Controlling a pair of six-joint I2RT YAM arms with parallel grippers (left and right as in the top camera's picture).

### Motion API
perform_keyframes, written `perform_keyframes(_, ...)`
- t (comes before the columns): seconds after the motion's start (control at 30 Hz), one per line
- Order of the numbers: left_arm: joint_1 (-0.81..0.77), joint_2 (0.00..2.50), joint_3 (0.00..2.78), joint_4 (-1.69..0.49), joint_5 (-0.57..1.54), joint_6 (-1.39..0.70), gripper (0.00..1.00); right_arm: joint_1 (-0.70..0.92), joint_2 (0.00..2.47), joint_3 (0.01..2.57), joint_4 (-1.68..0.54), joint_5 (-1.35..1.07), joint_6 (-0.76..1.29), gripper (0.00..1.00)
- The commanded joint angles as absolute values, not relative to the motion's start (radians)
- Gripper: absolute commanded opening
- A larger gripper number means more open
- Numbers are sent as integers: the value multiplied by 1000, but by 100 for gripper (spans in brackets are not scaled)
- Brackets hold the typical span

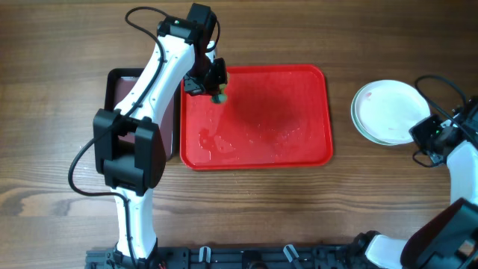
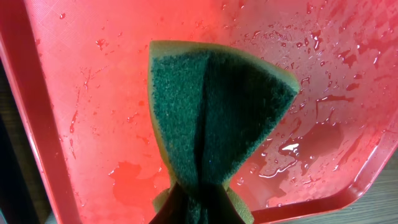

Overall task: Clean dirty plates on tray and stack at the side
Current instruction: 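Lift the plate with the right gripper and stack it on the cleaned plates, then lower the sponge into the black tray and open the left gripper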

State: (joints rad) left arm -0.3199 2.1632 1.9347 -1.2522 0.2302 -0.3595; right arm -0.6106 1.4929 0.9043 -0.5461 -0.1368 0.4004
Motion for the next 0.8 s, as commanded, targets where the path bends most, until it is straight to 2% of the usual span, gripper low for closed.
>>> perform_keyframes(0.0, -317, 2138, 1929, -1250, 223, -344, 4, -608, 1567, 895, -508, -76, 447, 4)
perform_keyframes(0.23, -317, 2138, 1929, -1249, 223, -344, 4, -608, 1634, 895, -453, -51, 452, 5)
perform_keyframes(0.3, -317, 2138, 1929, -1248, 223, -344, 4, -608, 1634, 896, -441, -52, 451, 40)
perform_keyframes(0.37, -317, 2138, 1929, -1245, 223, -344, 4, -608, 1634, 896, -421, -105, 444, 49)
perform_keyframes(0.5, -317, 2138, 1929, -1242, 223, -344, 4, -602, 1630, 929, -414, -315, 385, 52)
perform_keyframes(0.67, -311, 2134, 1929, -1243, 223, -344, 4, -580, 1617, 971, -464, -317, 382, 53)
perform_keyframes(0.77, -293, 2107, 1954, -1270, 223, -343, 4, -562, 1606, 991, -502, -416, 323, 51)
